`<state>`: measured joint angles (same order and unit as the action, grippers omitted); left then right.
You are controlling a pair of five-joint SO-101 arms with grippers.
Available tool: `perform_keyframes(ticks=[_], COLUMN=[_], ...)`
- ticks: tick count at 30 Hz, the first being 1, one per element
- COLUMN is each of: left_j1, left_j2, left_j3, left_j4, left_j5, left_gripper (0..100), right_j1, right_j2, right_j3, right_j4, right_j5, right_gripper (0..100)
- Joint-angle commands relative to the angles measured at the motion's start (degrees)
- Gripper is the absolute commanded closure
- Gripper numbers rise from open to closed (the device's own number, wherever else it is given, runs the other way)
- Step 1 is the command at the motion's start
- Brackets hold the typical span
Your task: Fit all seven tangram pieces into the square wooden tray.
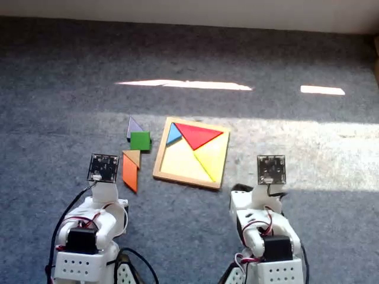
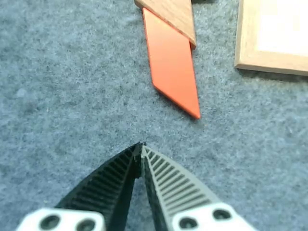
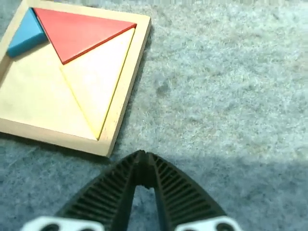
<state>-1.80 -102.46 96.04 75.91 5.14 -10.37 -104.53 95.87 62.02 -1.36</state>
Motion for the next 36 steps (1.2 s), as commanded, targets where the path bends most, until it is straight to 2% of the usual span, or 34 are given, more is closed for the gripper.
perform_keyframes(ticks=[1, 7, 12, 36], left_j1=[0.40, 0.40, 0.40, 0.40], left_j2=[-1.80, -1.80, -1.80, -1.80], left_j3=[1.10, 1.10, 1.10, 1.10], left_j4=[0.26, 0.26, 0.26, 0.26], left_j5=[-0.53, -0.53, -0.53, -0.53], left_gripper=[99, 99, 99, 99], right_j1=[0.84, 0.84, 0.84, 0.75], right_j2=[-0.66, -0.66, -0.66, -0.66], right_j3=[6.81, 6.99, 7.16, 7.16], right_j4=[0.31, 0.75, 7.52, 9.19], right_j5=[0.62, 0.53, 0.26, 0.09], right_gripper=[99.2, 99.2, 99.2, 99.3])
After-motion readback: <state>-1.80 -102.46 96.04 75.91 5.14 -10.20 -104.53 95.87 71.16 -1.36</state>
